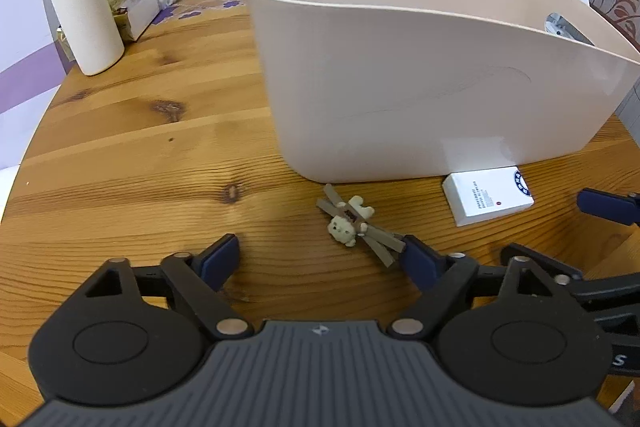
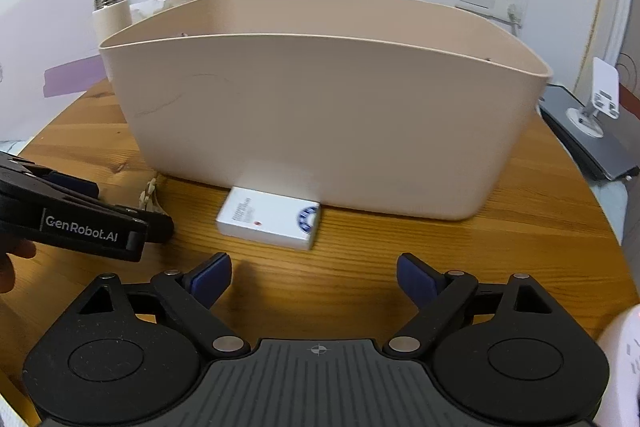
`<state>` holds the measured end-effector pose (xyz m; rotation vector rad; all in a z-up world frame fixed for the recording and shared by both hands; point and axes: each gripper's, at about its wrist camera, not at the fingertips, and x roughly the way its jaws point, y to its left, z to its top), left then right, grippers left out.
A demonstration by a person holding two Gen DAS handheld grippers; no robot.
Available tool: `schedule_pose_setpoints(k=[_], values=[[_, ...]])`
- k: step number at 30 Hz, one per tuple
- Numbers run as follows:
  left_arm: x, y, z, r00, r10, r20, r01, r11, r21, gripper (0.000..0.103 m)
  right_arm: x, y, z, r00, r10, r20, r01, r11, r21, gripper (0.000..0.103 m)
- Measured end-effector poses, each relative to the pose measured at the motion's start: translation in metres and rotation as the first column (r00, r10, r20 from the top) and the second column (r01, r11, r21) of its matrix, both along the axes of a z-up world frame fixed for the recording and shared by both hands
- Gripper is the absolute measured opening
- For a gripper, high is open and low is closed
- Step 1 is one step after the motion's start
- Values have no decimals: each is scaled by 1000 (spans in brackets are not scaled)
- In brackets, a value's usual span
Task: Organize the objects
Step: 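Grasp the hair clip with the left gripper while the right grasps the white card box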
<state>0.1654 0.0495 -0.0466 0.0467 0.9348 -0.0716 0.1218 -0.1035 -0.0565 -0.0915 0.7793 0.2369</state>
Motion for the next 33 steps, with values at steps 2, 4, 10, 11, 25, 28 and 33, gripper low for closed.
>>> schedule_pose_setpoints(k=[2, 4, 10, 11, 25, 28, 33], values=[[0, 3, 1, 1000, -4, 0, 4, 1000, 0, 75, 4, 6, -2, 1000, 2, -4, -2, 1000, 4, 92], [-1, 5, 3, 1000, -10, 2, 10, 1000, -1, 63, 7, 11, -4, 1000, 3, -6, -3, 1000, 9, 92], [-2, 10, 7, 1000, -22, -6, 22, 1000, -10, 39, 12, 27, -10, 1000, 4, 14, -4, 1000, -7, 90], [-2, 11, 7, 1000, -24, -6, 24, 1000, -10, 33, 12, 28, -10, 1000, -3, 22, 3, 1000, -2, 87], [-18, 12, 10, 999, 11, 51, -11, 1000, 5, 3, -8, 26, -3, 997, 24, 70, -23, 1000, -18, 56], [-26, 10, 18, 997, -2, 75, 2, 1000, 6, 3, -17, 19, 7, 996, 17, 92, -17, 1000, -4, 56], [-42, 7, 40, 991, -24, 131, 24, 1000, 8, 3, -33, 10, 30, 988, 17, 151, -18, 1000, 9, 56]])
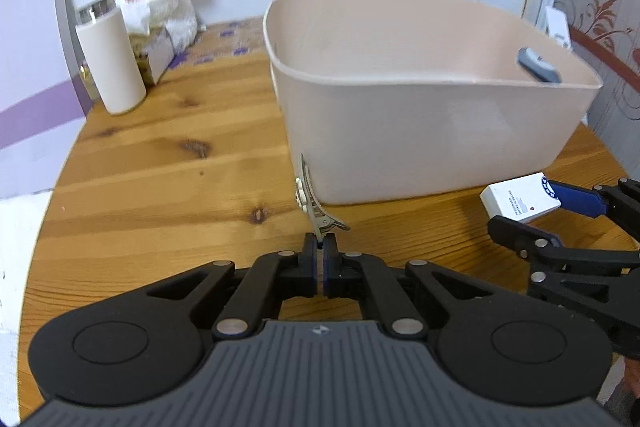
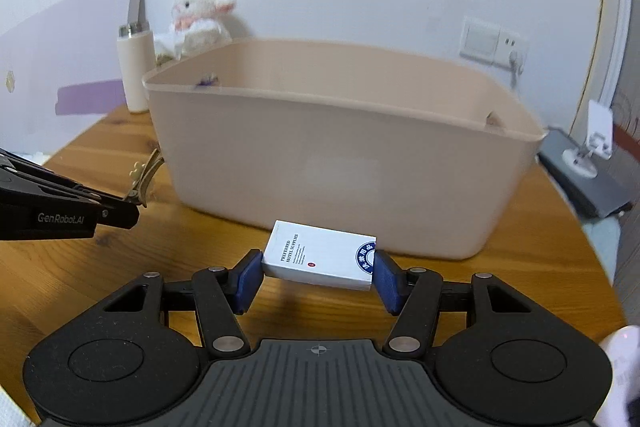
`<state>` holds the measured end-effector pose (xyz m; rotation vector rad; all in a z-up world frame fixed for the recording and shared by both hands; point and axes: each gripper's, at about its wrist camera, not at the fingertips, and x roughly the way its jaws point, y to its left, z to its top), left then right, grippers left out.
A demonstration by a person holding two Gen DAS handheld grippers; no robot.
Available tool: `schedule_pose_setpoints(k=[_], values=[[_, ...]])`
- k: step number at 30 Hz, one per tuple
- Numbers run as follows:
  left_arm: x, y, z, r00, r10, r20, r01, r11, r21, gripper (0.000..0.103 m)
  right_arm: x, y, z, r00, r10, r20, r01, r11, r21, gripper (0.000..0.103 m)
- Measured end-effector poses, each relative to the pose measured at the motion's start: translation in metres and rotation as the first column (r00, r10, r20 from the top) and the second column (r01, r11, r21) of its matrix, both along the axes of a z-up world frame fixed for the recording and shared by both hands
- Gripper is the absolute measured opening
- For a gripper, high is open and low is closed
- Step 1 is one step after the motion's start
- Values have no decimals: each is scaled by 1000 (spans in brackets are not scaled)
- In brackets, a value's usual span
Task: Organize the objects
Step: 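Grasp the hair clip with the left gripper while the right grasps the white card box, then drop the hair clip and white card box into the basket with both grippers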
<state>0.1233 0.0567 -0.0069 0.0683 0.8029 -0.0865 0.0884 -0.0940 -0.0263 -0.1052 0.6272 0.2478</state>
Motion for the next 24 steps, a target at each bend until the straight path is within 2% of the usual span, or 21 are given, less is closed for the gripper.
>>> schedule_pose_setpoints(k=[12, 24], values=[[-26, -10, 65, 985, -26, 171, 31, 999, -30, 3, -14, -31, 58, 982, -42, 184, 34, 998, 47, 56], [4, -35, 104, 962, -52, 267, 59, 998, -16, 3, 12, -49, 91, 957, -96, 275, 74, 993, 88, 56]])
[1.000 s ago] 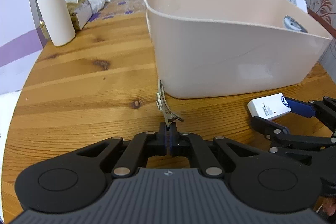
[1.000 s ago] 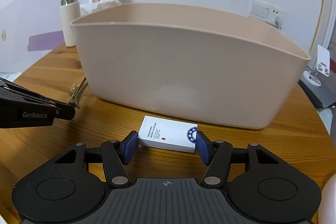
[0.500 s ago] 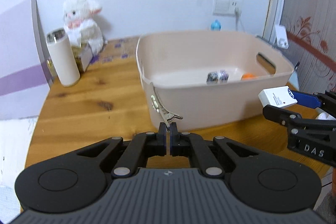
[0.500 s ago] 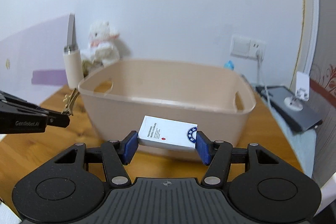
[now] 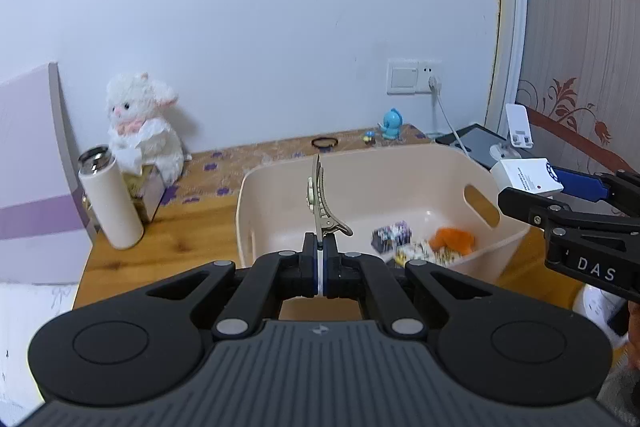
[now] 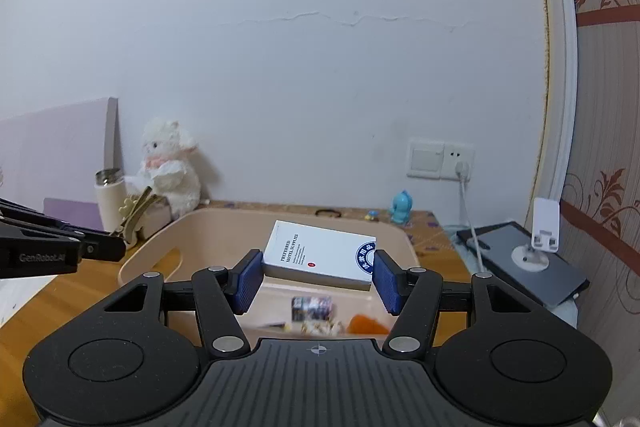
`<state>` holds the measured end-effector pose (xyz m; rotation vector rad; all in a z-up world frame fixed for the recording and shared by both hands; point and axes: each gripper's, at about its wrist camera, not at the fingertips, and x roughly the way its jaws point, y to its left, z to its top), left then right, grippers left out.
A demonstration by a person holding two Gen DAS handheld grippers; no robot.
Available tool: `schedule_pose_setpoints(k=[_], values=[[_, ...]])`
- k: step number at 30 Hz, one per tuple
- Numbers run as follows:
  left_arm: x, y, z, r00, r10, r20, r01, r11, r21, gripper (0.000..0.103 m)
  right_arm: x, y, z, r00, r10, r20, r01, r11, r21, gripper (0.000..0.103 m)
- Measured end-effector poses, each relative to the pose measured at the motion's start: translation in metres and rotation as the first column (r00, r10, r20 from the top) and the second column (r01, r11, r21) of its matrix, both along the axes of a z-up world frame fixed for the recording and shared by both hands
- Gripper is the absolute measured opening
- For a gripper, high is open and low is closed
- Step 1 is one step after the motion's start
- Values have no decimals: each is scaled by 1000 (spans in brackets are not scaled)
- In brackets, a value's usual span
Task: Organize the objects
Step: 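Drop the hair clip and white card box into the basket with both grippers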
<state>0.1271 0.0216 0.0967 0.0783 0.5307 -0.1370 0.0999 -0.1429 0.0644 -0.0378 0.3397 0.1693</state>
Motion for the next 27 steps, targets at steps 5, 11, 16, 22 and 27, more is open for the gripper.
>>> schedule_pose_setpoints(k=[5, 11, 16, 22, 27], values=[[37, -13, -1, 1000, 19, -15, -19, 1000, 23, 3, 25, -6, -2, 1000, -22, -19, 22, 1000, 8, 56], [85, -28, -25, 995, 39, -91, -32, 997, 74, 3, 56, -7, -17, 996, -36, -84, 37, 999, 7, 56], [117, -38, -57, 982, 61, -180, -39, 992, 121, 3, 78, -4, -33, 988, -40, -150, 39, 999, -10, 56], [135, -39, -82, 970, 104, -219, -70, 985, 156, 3, 94, 2, -49, 977, -49, -210, 36, 997, -65, 56], [134, -36, -79, 967, 91, -238, -63, 990, 125, 40, 98, 0, -52, 968, -35, -250, 27, 999, -33, 66]])
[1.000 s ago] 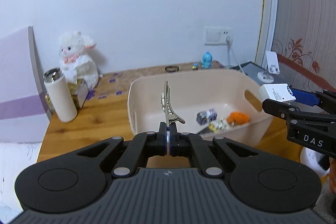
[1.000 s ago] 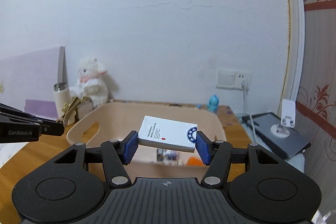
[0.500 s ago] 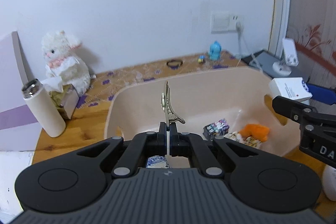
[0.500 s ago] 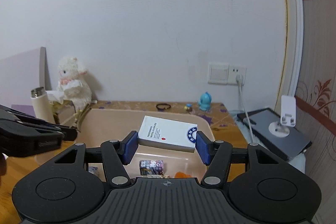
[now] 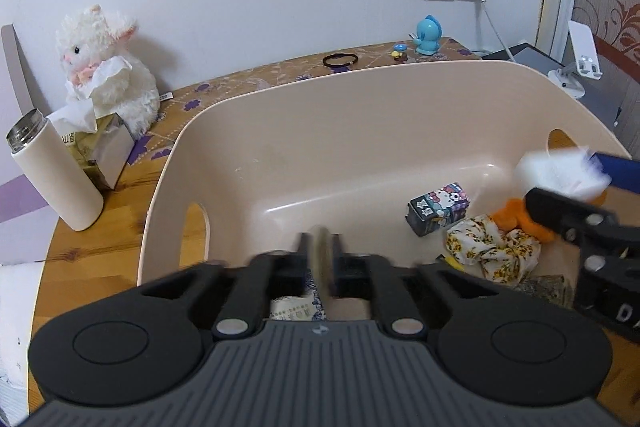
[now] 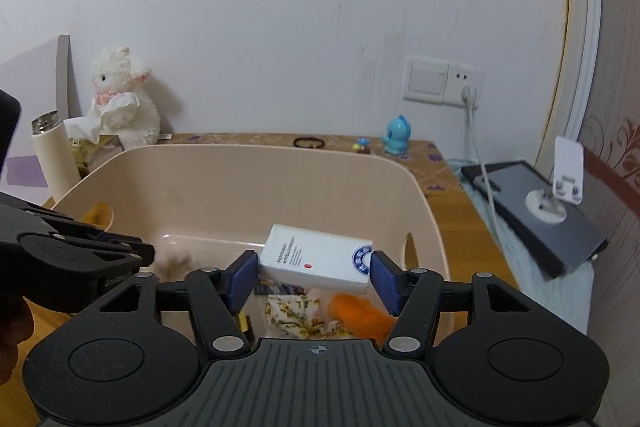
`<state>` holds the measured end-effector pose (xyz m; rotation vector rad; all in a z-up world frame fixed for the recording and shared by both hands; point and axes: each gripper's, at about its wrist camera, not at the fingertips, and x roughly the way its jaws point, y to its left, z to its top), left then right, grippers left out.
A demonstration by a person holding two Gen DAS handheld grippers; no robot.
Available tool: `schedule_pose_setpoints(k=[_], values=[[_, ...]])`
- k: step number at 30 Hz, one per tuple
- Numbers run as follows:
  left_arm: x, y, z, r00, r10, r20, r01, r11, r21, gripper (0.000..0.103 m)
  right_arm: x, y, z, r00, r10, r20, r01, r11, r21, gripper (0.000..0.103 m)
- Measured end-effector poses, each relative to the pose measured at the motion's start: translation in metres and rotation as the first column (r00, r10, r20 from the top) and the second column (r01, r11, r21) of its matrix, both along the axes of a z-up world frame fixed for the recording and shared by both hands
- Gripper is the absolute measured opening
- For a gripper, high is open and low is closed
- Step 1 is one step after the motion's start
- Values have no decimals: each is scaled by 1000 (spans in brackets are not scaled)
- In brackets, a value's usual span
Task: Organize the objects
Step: 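Drop the hair clip and white card box into the basket with both grippers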
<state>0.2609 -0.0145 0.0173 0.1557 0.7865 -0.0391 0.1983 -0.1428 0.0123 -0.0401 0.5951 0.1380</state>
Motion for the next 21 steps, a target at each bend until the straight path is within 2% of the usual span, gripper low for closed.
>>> schedule_pose_setpoints(k=[2, 3, 9, 11, 21], values=[[-4, 2, 5, 1000, 10, 10, -10, 1000, -12, 71, -3, 1, 2, 1000, 0, 3, 0, 1000, -6, 71], [-7, 2, 8, 1000, 13, 28, -13, 1000, -13, 76, -6, 1, 3, 1000, 0, 10, 0, 1000, -8, 72], [-26, 8, 25, 998, 13, 58, -13, 1000, -16, 76, -23, -2, 17, 999, -11, 38, 12, 1000, -10, 81], [-33, 11, 28, 998, 16, 65, -15, 1000, -24, 77, -32, -4, 20, 999, -11, 45, 11, 1000, -11, 89], [-75, 20, 43, 994, 25, 110, -20, 999, -49, 79, -74, -12, 34, 997, -12, 78, 12, 1000, -2, 89]])
